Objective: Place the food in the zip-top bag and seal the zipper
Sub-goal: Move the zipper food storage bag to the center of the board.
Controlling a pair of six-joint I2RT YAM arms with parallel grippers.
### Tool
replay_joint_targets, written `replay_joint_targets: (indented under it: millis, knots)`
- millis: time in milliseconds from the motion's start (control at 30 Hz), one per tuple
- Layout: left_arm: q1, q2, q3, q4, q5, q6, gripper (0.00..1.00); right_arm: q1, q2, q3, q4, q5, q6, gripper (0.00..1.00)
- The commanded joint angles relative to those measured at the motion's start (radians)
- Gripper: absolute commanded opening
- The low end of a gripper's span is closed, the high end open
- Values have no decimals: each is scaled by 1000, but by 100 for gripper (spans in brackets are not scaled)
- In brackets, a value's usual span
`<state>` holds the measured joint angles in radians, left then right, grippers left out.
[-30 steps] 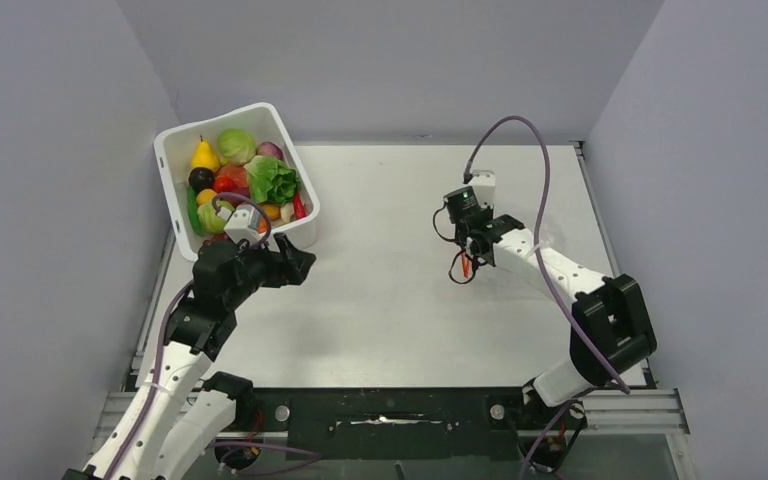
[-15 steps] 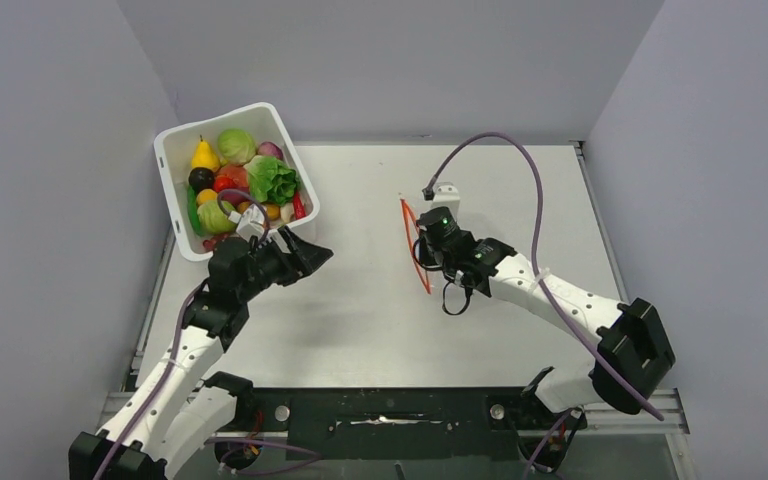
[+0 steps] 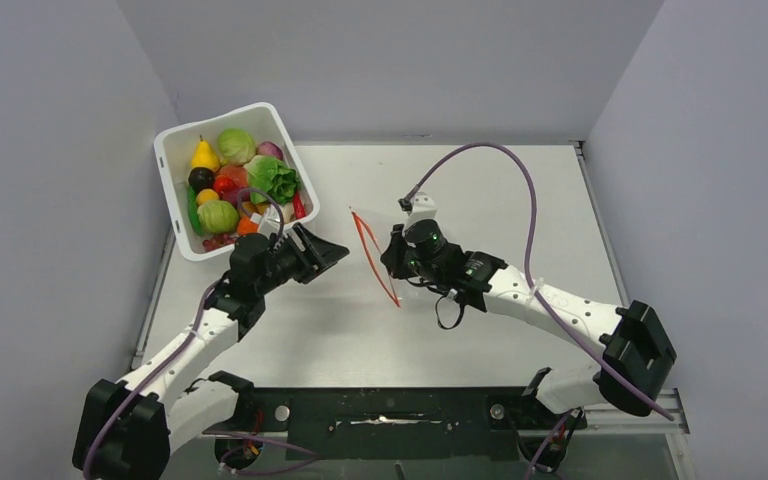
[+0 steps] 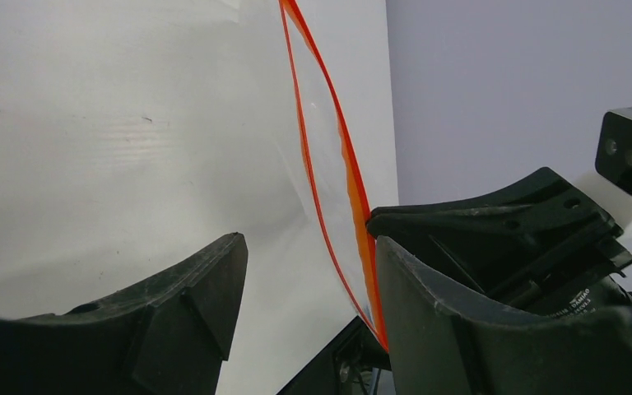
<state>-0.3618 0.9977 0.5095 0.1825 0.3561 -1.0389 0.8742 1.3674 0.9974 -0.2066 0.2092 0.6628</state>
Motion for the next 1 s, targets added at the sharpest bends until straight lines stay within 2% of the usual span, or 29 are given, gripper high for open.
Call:
replay_joint_targets:
  millis: [0,200,600,667,867,967]
  knots:
    - [-35,42,4,148,25,-42,57,27,-49,-2,111,-30,38,0]
    - [-60,85,-2,182,15,-47,56,60,-39,2,126,-41,54,0]
    - [-61,125,-21,173,-10,-19,41,85,-37,1,127,-40,65,0]
    - [-63,127,-21,173,-12,-15,34,87,-36,0,126,-40,66,0]
    - [-63,109,-20,165,-25,9,0,87,-38,5,98,-26,65,0]
    - [-63,90,-21,167,-31,11,0,88,-22,36,49,-21,63,0]
